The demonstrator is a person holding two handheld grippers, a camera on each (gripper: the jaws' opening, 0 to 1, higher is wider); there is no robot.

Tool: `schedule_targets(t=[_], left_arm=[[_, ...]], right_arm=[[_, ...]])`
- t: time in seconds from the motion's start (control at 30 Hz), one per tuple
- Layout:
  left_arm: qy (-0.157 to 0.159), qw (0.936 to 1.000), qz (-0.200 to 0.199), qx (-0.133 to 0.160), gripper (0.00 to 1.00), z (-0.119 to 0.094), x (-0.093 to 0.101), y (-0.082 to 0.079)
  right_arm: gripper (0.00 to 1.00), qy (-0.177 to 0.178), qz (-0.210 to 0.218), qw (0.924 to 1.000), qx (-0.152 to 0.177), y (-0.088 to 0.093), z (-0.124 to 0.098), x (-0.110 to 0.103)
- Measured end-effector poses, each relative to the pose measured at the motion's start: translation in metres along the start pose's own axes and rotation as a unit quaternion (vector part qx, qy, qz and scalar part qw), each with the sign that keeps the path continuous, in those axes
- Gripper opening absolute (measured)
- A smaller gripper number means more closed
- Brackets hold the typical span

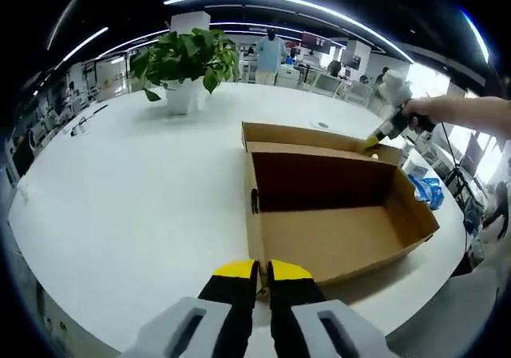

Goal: Operate the shoe box by opening the lid, removing the specified soft item, and placing it in the target area until the item is outside and the box remains undamaged.

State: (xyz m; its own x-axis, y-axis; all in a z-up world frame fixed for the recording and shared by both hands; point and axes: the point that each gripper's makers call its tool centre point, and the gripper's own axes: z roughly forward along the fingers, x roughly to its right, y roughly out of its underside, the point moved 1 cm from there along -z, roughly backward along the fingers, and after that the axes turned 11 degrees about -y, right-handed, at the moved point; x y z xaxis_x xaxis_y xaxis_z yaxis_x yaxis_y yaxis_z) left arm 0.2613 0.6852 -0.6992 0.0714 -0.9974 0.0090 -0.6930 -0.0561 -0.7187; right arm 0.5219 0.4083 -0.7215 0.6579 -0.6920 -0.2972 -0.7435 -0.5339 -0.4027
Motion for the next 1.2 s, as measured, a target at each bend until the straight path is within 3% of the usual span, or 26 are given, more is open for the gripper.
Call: schedule_targets(t=[0.7, 1.2], left_arm=[[0.0, 0.9999, 0.011, -0.003, 0.05, 0.0, 0.0, -0.001], [0.005, 0.9997, 0.022, -0.004, 0.05, -0.001, 0.0, 0.0]], right_arm=[[0.03, 0.006, -0.033, 0.9975, 0.063, -0.013, -0.052, -0.018], [0.02, 0.025, -0.066, 0.9892, 0.128, -0.007, -0.085, -0.04]])
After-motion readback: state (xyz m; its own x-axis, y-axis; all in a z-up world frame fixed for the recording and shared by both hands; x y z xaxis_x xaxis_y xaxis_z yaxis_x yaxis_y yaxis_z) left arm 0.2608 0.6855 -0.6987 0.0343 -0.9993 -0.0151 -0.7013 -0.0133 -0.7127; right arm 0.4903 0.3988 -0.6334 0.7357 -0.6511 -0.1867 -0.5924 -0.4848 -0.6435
